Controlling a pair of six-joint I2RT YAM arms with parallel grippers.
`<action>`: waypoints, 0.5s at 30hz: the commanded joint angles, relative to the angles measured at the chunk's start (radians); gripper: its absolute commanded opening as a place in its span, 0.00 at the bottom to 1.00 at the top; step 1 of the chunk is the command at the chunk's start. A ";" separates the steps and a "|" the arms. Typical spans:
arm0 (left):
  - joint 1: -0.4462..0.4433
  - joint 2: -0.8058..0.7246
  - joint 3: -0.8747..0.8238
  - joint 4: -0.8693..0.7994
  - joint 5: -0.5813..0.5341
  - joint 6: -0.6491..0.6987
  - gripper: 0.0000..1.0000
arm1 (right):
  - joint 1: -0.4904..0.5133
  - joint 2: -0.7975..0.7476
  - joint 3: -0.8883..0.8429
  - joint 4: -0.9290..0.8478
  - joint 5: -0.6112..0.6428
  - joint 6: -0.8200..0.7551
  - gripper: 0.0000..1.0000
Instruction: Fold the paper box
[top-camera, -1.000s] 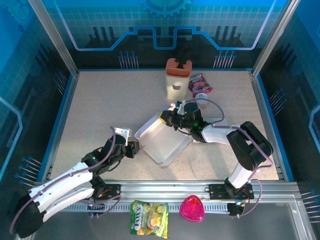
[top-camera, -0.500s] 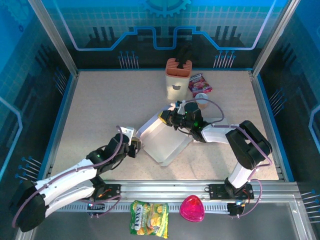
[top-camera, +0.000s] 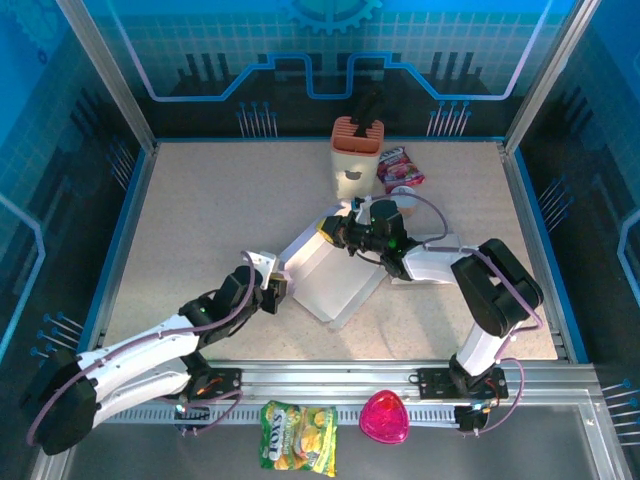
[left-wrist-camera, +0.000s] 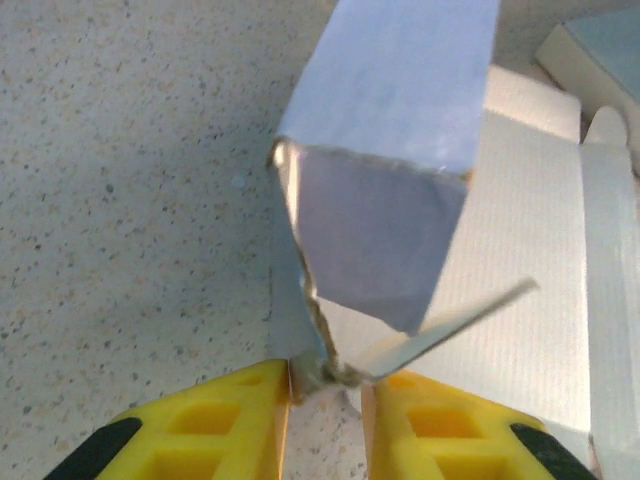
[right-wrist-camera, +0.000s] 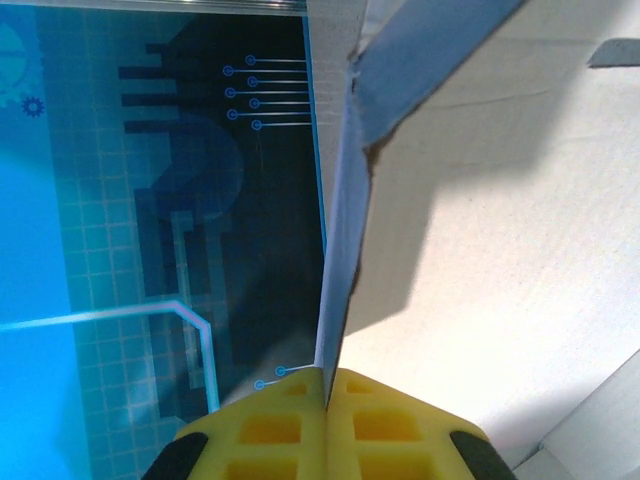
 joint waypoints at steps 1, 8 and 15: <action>-0.006 0.010 -0.018 0.107 -0.009 0.048 0.26 | -0.005 0.030 0.022 0.034 -0.037 0.015 0.00; -0.007 0.068 -0.008 0.147 -0.027 0.066 0.23 | -0.004 0.037 0.015 0.060 -0.027 0.030 0.00; -0.011 0.124 -0.009 0.172 -0.080 0.026 0.26 | 0.003 0.036 -0.021 0.115 -0.001 0.042 0.00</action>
